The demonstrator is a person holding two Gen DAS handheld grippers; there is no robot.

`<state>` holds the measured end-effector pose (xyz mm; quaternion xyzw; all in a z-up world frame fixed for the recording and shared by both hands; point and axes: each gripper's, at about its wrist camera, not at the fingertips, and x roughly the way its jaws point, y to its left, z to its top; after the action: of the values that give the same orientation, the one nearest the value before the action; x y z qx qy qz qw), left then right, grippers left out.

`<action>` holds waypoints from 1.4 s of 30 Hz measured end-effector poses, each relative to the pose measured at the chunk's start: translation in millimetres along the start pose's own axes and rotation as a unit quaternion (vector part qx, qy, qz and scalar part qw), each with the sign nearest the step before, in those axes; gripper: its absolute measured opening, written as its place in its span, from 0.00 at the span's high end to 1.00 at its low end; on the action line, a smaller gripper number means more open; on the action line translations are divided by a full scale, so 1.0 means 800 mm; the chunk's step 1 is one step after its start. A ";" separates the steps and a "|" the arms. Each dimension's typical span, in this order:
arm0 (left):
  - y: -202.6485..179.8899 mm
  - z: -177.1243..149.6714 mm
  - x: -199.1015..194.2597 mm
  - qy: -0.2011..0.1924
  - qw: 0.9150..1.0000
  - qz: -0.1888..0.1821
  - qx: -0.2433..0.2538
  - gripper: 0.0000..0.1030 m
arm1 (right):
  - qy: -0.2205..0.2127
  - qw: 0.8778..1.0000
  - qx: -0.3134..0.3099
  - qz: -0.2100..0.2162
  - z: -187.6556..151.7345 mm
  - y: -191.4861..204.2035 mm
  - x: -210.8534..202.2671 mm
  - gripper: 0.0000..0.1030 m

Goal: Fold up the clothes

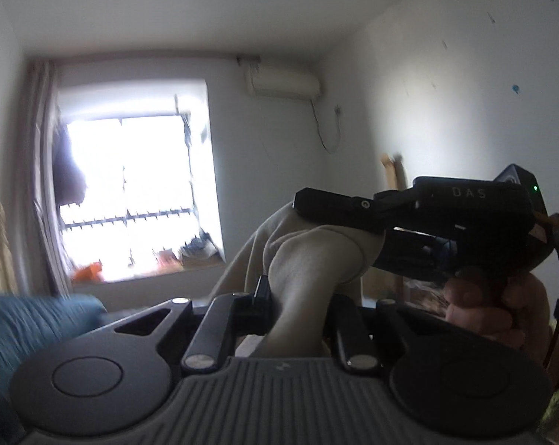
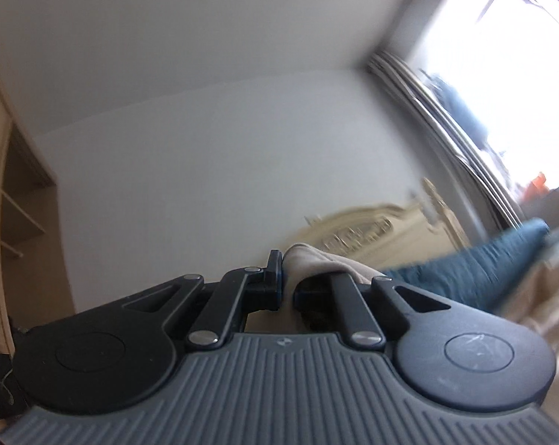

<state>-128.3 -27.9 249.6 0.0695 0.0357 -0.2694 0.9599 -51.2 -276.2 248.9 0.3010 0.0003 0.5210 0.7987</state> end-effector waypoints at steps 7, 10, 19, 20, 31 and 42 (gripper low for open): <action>-0.040 -0.132 0.041 0.073 0.996 -0.049 -0.020 0.85 | 0.018 0.994 0.067 -0.088 -0.101 -0.047 -0.096 0.96; -0.053 -0.200 0.051 0.113 0.990 -0.082 -0.032 0.69 | 0.010 0.986 0.113 -0.121 -0.149 -0.066 -0.154 0.96; -0.034 -0.325 0.075 0.208 0.968 -0.099 -0.099 0.39 | 0.102 0.902 0.115 -0.404 -0.238 -0.158 -0.217 0.85; -0.023 -0.331 0.079 0.212 0.968 -0.091 -0.100 0.36 | 0.137 0.881 0.093 -0.443 -0.244 -0.161 -0.216 0.77; 0.042 -0.333 0.089 0.259 0.955 0.064 -0.129 0.30 | 0.168 0.807 0.053 -0.563 -0.201 -0.088 -0.147 0.45; 0.084 -0.345 0.085 0.322 0.914 0.171 -0.179 0.28 | 0.248 0.886 -0.123 -0.371 -0.229 0.044 0.074 0.19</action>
<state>-44.0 36.5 -22.8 -0.0154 0.3782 -0.0533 0.9240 -110.8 -128.8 134.2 0.0396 0.2461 0.2399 0.9383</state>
